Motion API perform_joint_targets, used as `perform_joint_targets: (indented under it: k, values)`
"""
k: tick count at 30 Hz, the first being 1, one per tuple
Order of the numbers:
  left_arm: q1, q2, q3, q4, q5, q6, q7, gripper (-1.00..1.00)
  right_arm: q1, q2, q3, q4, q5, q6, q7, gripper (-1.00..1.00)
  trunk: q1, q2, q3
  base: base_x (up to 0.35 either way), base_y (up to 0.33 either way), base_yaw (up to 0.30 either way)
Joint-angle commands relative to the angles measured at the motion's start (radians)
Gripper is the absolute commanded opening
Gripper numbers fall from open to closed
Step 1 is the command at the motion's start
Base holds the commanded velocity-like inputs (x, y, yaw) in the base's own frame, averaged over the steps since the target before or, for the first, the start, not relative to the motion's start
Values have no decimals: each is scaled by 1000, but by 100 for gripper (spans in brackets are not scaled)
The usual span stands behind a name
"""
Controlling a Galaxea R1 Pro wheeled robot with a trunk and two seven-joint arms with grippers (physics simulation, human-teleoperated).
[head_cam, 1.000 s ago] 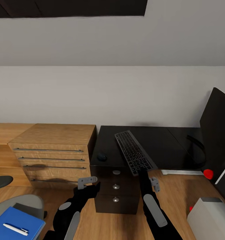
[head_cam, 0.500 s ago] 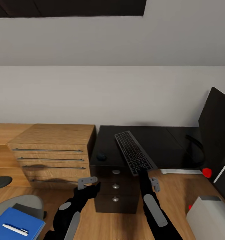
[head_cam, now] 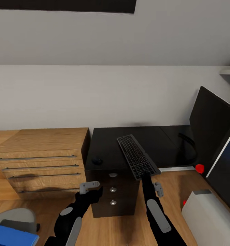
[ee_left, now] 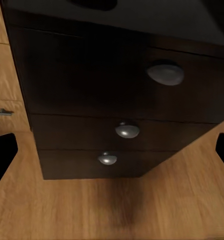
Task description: In the bedroom, organize the workspace by keeping the computer under the desk, ensuring the monitor is on the desk, placing the keyboard on the desk next to the monitor, placing the mouse on the desk next to the keyboard, moving the folder from the swivel chair onto the desk next to the mouse, stacking the notebook on top of the folder with the pen on top of the notebook, and positioning the swivel chair next to the desk.
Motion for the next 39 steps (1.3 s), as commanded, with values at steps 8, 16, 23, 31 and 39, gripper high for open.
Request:
perform_joint_targets:
  k: [8, 16, 23, 31, 39]
  values:
    - [-1, 0, -1, 3, 10, 6, 9, 100, -1, 0, 2, -1, -5, -6, -5, -100, 0, -1, -8, 0, 125, -196]
    - [0, 0, -1, 8, 10, 8, 9, 100, -1, -1, 2, -1, -5, -6, -5, -100, 0, -1, -15, 0, 7, -116]
    - [-1, 0, -1, 9, 10, 8, 9, 100, -1, -2, 2, -2, -4, 3, -2, -100, 0, -1, -15, 0, 0, -12]
    - [-1, 0, -1, 9, 10, 8, 9, 100, -1, -1, 2, -1, -5, 6, -1, -100, 0, -1, -15, 0, 0, 0]
    - [-1, 0, -1, 9, 11, 8, 9, 100, -1, 1, 3, 0, -5, 4, -1, -100, 0, -1, -15, 0, 0, 0]
